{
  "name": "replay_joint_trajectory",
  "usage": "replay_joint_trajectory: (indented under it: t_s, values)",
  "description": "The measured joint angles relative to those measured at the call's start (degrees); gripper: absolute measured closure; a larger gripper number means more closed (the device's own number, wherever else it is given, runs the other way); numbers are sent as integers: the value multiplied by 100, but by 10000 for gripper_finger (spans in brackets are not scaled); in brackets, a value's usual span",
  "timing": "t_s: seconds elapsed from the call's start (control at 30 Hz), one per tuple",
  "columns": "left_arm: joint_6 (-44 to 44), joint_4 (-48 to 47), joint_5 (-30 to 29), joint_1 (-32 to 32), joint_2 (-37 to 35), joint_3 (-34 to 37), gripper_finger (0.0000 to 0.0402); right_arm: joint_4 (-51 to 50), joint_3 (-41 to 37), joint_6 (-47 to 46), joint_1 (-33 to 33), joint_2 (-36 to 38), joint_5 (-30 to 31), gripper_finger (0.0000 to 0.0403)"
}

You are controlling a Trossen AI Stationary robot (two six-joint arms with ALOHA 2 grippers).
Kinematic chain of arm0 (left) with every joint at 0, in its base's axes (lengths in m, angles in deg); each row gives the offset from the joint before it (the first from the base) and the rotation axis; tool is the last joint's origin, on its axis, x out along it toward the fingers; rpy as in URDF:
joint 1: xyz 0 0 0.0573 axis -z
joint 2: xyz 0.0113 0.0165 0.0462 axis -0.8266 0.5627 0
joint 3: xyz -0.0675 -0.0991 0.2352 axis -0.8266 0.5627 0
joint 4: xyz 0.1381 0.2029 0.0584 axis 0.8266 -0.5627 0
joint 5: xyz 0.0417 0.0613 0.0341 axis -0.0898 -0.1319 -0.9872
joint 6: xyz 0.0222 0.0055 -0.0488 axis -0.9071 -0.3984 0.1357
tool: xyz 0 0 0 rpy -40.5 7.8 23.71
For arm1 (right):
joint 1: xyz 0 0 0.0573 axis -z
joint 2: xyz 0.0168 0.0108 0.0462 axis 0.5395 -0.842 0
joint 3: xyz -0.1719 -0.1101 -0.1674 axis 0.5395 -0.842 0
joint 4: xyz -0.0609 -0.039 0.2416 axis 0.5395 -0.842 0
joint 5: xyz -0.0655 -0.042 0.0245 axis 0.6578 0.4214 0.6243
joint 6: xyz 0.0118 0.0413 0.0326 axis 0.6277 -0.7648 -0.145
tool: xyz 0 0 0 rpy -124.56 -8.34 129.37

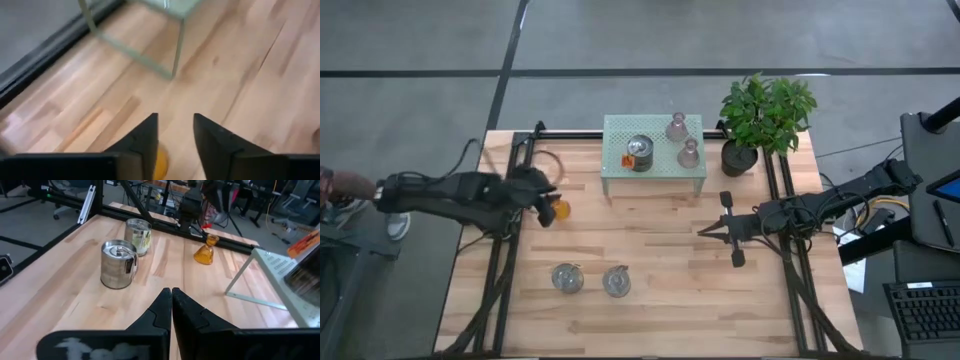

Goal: Pick & Place candle stick holders
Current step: Put the orange glass candle holder on the shelf

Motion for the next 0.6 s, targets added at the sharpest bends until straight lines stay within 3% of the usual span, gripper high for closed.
replay_joint_trajectory:
  t_s: [0.13, 0.23, 0.6]
  values:
    - [-52, -284, 331, 0, 806, -287, 233, -3, 0, -127, 0, 0, -2, 394]
    - [-60, -499, 415, 0, 1295, -293, 226, -34, 0, -175, 0, -2, -3, 394]
    - [250, -1215, -117, -19, 1631, -237, 225, -42, -21, -52, 0, -2, -10, 394]
